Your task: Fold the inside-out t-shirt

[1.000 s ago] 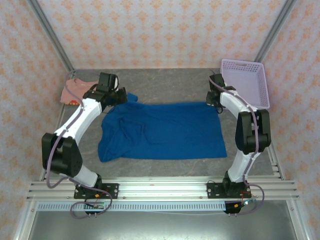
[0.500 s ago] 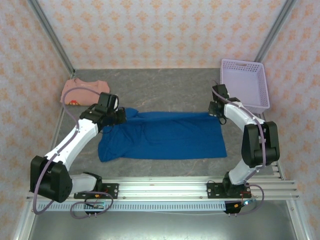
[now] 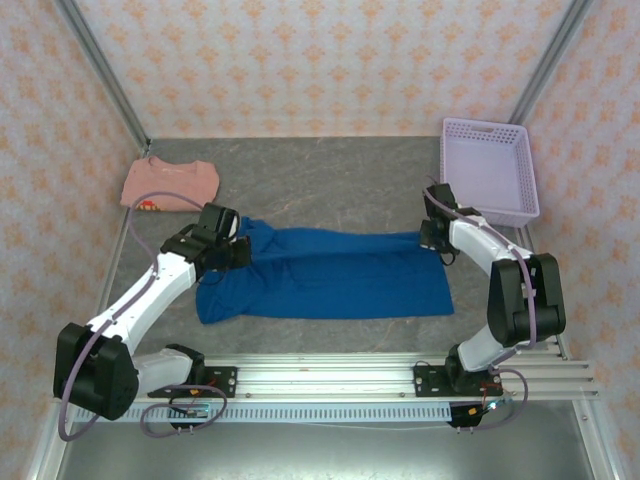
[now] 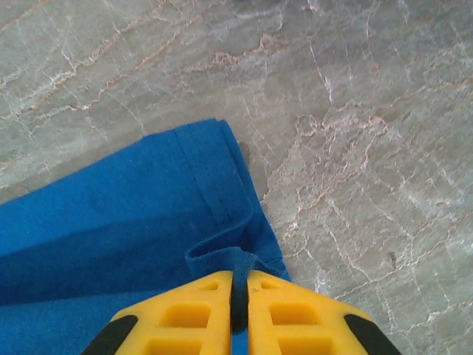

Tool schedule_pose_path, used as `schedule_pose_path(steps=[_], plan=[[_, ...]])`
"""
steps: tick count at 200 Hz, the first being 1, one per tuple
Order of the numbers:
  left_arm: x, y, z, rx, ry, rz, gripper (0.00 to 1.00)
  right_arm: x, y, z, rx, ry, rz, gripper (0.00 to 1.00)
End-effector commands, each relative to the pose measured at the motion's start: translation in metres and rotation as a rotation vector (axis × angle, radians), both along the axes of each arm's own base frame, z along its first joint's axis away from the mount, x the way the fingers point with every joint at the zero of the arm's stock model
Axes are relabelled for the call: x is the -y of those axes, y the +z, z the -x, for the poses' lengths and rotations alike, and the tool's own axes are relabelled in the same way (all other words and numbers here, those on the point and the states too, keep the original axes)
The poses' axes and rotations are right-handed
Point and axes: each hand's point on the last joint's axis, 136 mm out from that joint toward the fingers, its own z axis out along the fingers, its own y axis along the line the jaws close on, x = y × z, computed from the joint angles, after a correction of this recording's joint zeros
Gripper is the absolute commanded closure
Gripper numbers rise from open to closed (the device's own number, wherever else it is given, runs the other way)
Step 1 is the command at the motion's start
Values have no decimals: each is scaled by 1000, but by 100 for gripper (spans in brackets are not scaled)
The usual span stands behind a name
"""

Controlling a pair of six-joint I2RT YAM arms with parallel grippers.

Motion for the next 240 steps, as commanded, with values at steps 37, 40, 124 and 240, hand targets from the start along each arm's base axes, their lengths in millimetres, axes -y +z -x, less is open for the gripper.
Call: schedule_pose_path(steps=[37, 40, 124, 240], plan=[[-1, -21, 23, -69, 25, 11, 100, 12, -16, 35, -81, -86, 46, 86], [-1, -22, 24, -72, 25, 12, 100, 13, -16, 36, -80, -90, 48, 86], [1, -47, 36, -128, 29, 12, 100, -21, 27, 22, 102, -8, -75, 55], [-1, -61, 46, -161, 38, -2, 100, -25, -23, 30, -142, -18, -55, 63]])
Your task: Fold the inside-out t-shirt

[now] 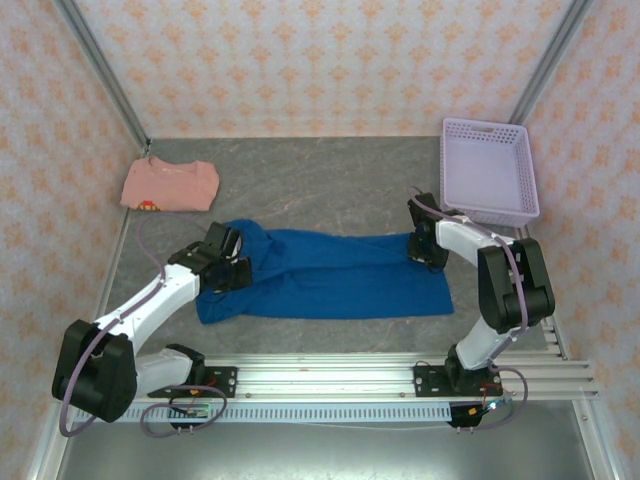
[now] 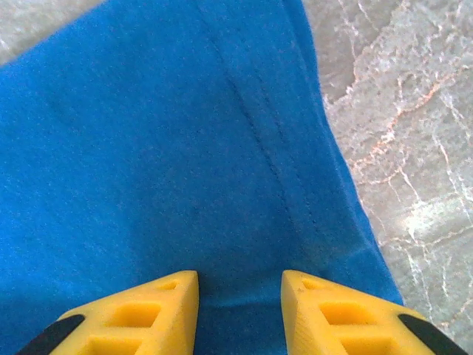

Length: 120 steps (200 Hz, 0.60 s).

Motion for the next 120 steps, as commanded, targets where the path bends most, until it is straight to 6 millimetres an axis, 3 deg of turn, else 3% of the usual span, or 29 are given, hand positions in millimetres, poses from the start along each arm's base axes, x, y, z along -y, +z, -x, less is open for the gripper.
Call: schedule_pose_path(steps=[1, 26, 48, 68, 87, 103, 120], plan=[[0, -9, 8, -23, 6, -13, 100, 5, 16, 3, 24, -4, 19, 63], [2, -16, 15, -48, 7, -17, 96, -6, 32, -7, 89, 21, -27, 61], [-1, -19, 15, -64, 21, -36, 77, -11, 37, -12, 98, 36, -30, 60], [-11, -3, 6, -24, 48, -94, 64, -17, 44, -15, 115, 55, -40, 60], [-21, 27, -14, 107, 93, -131, 57, -23, 56, -18, 153, 81, -54, 59], [-10, 51, -39, 231, 93, -75, 47, -28, 64, -21, 191, 91, -68, 59], [5, 58, -64, 258, 27, -65, 43, -34, 67, -25, 211, 94, -96, 58]])
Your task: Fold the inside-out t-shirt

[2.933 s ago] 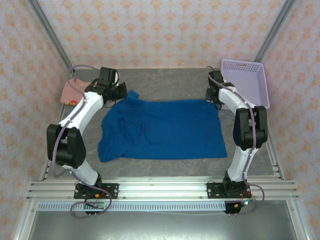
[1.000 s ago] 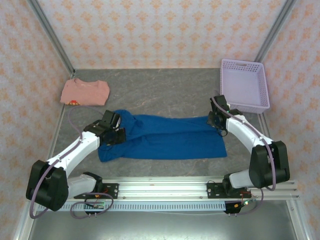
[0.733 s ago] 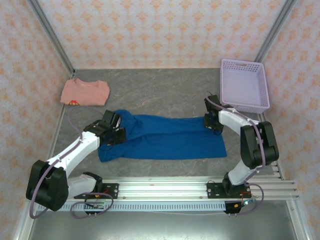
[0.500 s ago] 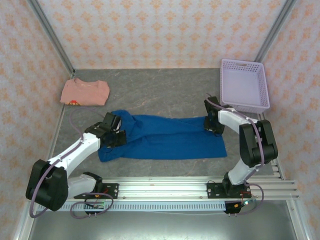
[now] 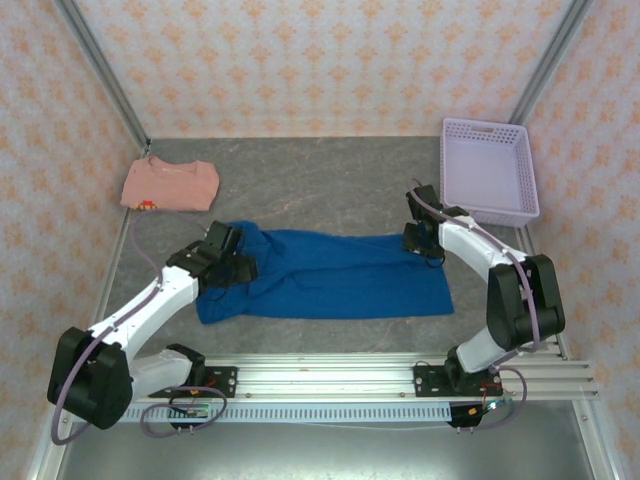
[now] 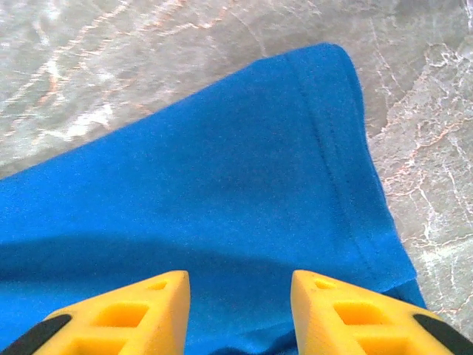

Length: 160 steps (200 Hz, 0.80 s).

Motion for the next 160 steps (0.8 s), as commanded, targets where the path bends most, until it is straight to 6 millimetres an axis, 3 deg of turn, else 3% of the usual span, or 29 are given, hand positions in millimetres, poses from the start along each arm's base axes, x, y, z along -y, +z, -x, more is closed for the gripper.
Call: schedule_pose_path(steps=[1, 36, 72, 123, 160], plan=[[11, 30, -46, 136, -39, -13, 42, -9, 21, -11, 71, 22, -32, 58], [27, 15, -83, 75, -136, -101, 39, -15, 18, -14, 56, 40, -55, 58], [31, -2, -100, -2, -218, -191, 36, -17, 16, -13, 53, 45, -64, 58], [40, -26, -97, -95, -285, -178, 34, -18, 8, -13, 37, 45, -66, 58], [33, -32, -85, -159, -260, -194, 49, -17, 4, -12, 30, 46, -62, 58]])
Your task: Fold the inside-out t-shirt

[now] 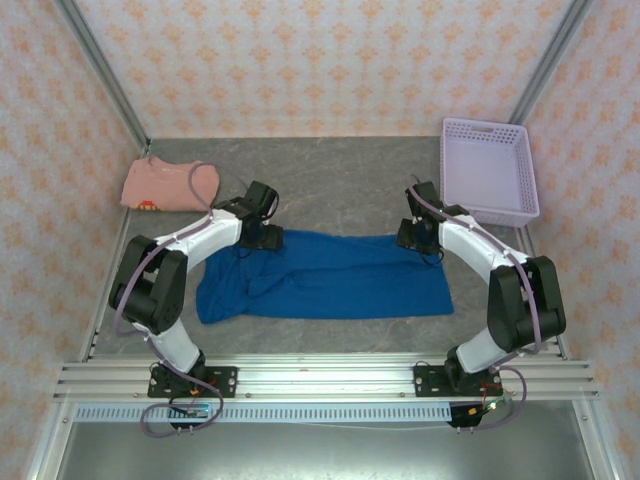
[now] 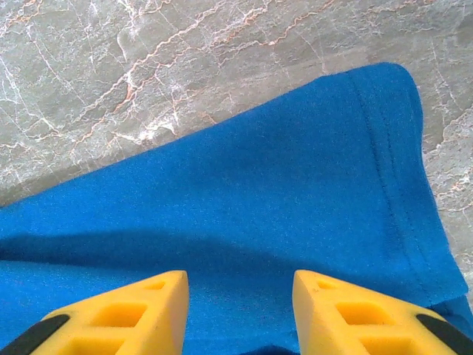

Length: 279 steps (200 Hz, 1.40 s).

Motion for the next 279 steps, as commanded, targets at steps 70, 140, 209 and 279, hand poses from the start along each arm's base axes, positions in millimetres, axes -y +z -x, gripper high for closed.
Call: schedule_pose_path(steps=[70, 140, 209, 279], plan=[[-30, 12, 36, -52, 89, -94, 85, -2, -5, -4, -2, 15, 3, 58], [-51, 43, 72, 22, 186, -80, 100, -2, -6, -2, -5, 25, 7, 58], [-76, 45, 109, -4, 319, -114, 100, -7, -11, -2, -14, 40, -16, 58], [-99, 53, 73, 144, 443, -118, 55, -78, 19, 5, 126, 282, -158, 56]])
